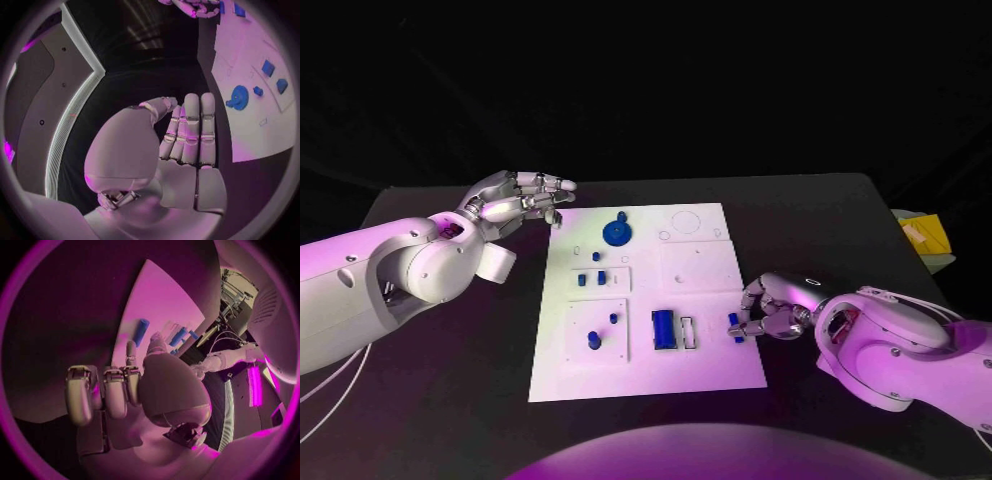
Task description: Assemble the parts on the task board
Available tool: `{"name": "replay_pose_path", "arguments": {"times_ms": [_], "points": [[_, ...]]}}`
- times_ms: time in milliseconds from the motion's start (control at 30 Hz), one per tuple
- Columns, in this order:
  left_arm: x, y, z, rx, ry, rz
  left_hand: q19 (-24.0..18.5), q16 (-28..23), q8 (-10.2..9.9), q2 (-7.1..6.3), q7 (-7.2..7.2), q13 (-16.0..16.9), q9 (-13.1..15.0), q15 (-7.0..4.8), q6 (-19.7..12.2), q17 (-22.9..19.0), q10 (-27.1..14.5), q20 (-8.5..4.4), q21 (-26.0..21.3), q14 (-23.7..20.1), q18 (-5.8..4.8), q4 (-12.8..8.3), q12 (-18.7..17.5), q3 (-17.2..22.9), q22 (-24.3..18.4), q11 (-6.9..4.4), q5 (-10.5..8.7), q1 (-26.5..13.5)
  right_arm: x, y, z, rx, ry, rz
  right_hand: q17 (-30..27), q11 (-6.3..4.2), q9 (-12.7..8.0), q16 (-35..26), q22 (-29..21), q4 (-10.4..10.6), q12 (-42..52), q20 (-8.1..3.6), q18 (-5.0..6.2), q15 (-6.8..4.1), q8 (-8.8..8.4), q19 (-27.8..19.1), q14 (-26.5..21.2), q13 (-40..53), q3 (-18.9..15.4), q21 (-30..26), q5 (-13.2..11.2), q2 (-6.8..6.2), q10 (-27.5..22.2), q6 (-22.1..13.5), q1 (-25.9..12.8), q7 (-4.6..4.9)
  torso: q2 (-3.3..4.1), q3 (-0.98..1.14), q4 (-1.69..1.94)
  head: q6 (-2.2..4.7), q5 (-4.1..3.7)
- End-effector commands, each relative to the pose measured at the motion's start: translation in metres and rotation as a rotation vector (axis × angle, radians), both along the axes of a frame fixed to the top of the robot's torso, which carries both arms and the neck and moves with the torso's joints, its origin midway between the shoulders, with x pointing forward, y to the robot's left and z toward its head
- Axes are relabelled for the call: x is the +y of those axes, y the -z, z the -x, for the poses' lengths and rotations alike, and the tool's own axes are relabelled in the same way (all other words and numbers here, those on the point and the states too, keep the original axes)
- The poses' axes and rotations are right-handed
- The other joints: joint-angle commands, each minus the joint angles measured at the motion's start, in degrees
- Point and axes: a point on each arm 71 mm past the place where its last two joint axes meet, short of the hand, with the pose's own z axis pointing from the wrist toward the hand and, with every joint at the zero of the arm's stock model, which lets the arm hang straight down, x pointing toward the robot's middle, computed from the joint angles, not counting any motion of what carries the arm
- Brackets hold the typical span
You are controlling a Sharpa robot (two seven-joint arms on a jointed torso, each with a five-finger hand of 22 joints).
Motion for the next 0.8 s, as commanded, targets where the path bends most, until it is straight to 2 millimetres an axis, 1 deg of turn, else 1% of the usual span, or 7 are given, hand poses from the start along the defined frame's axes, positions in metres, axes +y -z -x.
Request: {"name": "replay_pose_path", "arguments": {"times_ms": [33,267,467,567,733,767,800], "points": [[-0.002,-0.001,0.001,-0.003,0.014,0.01,-0.29,-0.21,-0.22,0.4,-0.01,-0.09,0.1,-0.12,0.45,-0.09,-0.31,0.14,0.24,-0.35,0.41,-0.11,0.23,0.1,0.1,-0.22,0.2,0.19,-0.001,0.003,0.0,-0.014,-0.016,0.059,15.1,0.0,-0.11,0.25,13.89,-0.06,-0.43,-0.02,-0.38,-0.06,-0.44,4.48,5.87,8.38,-0.46,-0.19,0.2,1.22,0.79,-0.35,2.18,0.13,0.03,0.02,0.03,-0.03,0.07],[-0.001,-0.001,0.001,-0.003,0.013,0.01,-0.29,-0.21,-0.22,0.4,-0.01,-0.09,0.1,-0.12,0.45,-0.09,-0.31,0.14,0.24,-0.35,0.41,-0.11,0.23,0.1,0.1,-0.22,0.2,0.19,0.002,0.01,0.001,-0.01,-0.024,0.074,15.1,0.05,-0.19,0.25,13.83,-0.14,-0.67,0.03,-0.33,-0.01,-0.81,4.39,5.87,8.19,-0.79,-0.44,0.22,1.23,0.6,-0.29,3.48,0.18,0.0,0.07,-0.07,-0.21,0.17],[-0.001,-0.001,0.001,-0.003,0.014,0.01,-0.29,-0.21,-0.22,0.4,-0.01,-0.09,0.1,-0.12,0.45,-0.09,-0.31,0.14,0.24,-0.35,0.41,-0.11,0.23,0.1,0.1,-0.22,0.2,0.19,0.007,0.014,0.001,-0.01,-0.031,0.07,15.1,0.0,-0.33,0.25,13.82,-0.3,-0.72,0.04,-0.32,-0.04,-1.41,4.38,5.87,8.21,-0.93,-0.46,0.45,1.88,0.57,0.0,6.38,0.11,0.03,0.09,-0.08,-0.27,0.3],[-0.001,-0.001,0.001,-0.003,0.014,0.01,-0.29,-0.21,-0.22,0.4,-0.01,-0.09,0.1,-0.12,0.45,-0.09,-0.31,0.14,0.24,-0.35,0.41,-0.11,0.23,0.1,0.1,-0.22,0.2,0.19,0.008,0.016,0.001,-0.011,-0.033,0.067,15.1,-0.11,-0.43,0.25,13.83,-0.14,-0.75,-0.06,-0.33,-0.15,-2.01,4.39,5.87,8.25,-0.14,-0.43,-3.4,3.01,0.58,0.37,9.27,0.0,0.03,0.08,-0.09,-0.33,0.26],[-0.001,-0.001,0.001,-0.002,0.014,0.01,-0.29,-0.21,-0.22,0.4,-0.01,-0.09,0.1,-0.12,0.45,-0.09,-0.31,0.14,0.24,-0.35,0.41,-0.11,0.23,0.1,0.1,-0.22,0.2,0.19,0.01,0.016,0.001,-0.012,-0.032,0.067,15.1,-0.72,-0.9,0.25,13.86,-1.75,-0.89,-0.54,-0.35,-0.7,-3.29,4.42,5.87,8.3,4.64,-0.32,-1.97,4.68,0.43,0.55,17.19,-0.62,0.01,0.01,-0.06,-0.43,0.17],[-0.001,-0.001,0.001,-0.002,0.014,0.01,-0.29,-0.21,-0.22,0.4,-0.01,-0.09,0.1,-0.12,0.45,-0.09,-0.31,0.14,0.24,-0.35,0.41,-0.11,0.23,0.1,0.1,-0.22,0.2,0.19,0.01,0.016,0.001,-0.012,-0.032,0.067,15.1,-0.7,-0.84,0.25,13.88,-1.63,-0.92,-0.67,-0.37,-0.72,-3.55,4.44,5.87,8.38,7.2,-0.25,2.24,3.83,0.42,0.44,19.34,-0.53,0.0,0.0,-0.05,-0.43,0.16],[-0.001,-0.001,0.001,-0.002,0.014,0.01,-0.29,-0.21,-0.22,0.4,-0.01,-0.09,0.1,-0.12,0.45,-0.09,-0.31,0.14,0.24,-0.35,0.41,-0.11,0.23,0.1,0.1,-0.22,0.2,0.19,0.01,0.017,0.001,-0.012,-0.032,0.067,15.1,-0.57,-0.48,0.25,13.89,-0.67,-1.05,-0.58,-0.38,-0.59,-3.46,4.44,5.87,8.32,9.85,-0.23,2.76,2.62,0.37,0.21,20.02,-0.37,-0.02,0.0,-0.05,-0.44,0.14]]}}
